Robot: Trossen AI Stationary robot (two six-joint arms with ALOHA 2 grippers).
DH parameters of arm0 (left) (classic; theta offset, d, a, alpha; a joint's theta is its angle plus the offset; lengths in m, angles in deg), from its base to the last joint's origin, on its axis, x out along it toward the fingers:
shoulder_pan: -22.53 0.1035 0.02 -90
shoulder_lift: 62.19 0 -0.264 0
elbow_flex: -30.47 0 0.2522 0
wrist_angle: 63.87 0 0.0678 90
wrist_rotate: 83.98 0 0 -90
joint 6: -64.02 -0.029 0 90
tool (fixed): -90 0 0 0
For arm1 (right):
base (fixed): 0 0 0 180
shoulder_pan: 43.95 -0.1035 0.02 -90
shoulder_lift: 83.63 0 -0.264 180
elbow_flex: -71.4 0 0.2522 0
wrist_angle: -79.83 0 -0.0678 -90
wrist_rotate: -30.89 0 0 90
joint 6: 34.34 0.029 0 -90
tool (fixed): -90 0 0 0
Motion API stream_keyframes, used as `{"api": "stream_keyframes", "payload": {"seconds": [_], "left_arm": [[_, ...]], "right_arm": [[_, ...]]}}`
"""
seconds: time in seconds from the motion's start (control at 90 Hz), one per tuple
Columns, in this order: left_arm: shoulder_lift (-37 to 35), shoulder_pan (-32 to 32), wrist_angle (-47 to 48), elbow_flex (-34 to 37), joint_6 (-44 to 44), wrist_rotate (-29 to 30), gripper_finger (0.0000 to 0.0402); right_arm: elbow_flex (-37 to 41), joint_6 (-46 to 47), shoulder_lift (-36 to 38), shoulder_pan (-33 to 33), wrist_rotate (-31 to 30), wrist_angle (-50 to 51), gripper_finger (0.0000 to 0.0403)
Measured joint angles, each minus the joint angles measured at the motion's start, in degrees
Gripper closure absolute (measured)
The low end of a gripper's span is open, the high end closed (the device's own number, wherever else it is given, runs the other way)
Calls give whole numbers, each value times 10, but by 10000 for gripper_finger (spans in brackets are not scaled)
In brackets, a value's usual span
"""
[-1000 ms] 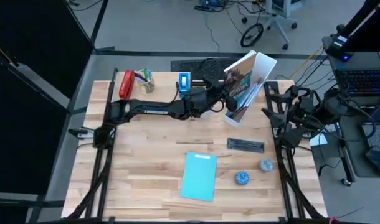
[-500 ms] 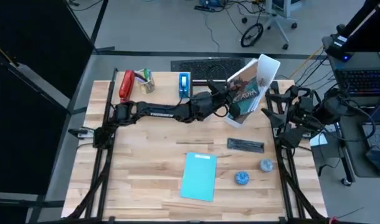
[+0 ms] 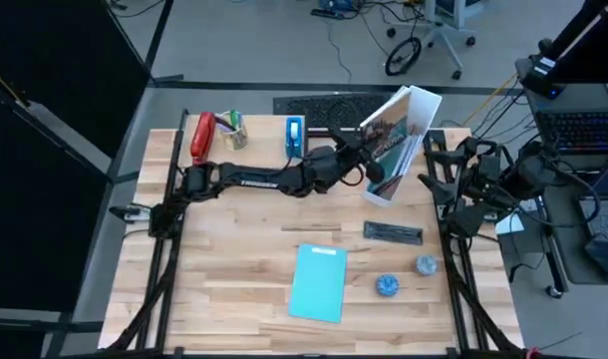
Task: Stock shelves
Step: Put the blue/brown book into the white book shelf
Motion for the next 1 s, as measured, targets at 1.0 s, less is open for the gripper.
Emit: {"api": "stream_keyframes", "payload": {"seconds": [1.0], "left_arm": [[50, -17, 14, -2, 93, 17, 393]], "right_arm": [[0, 1, 0, 0, 1, 12, 142]]}}
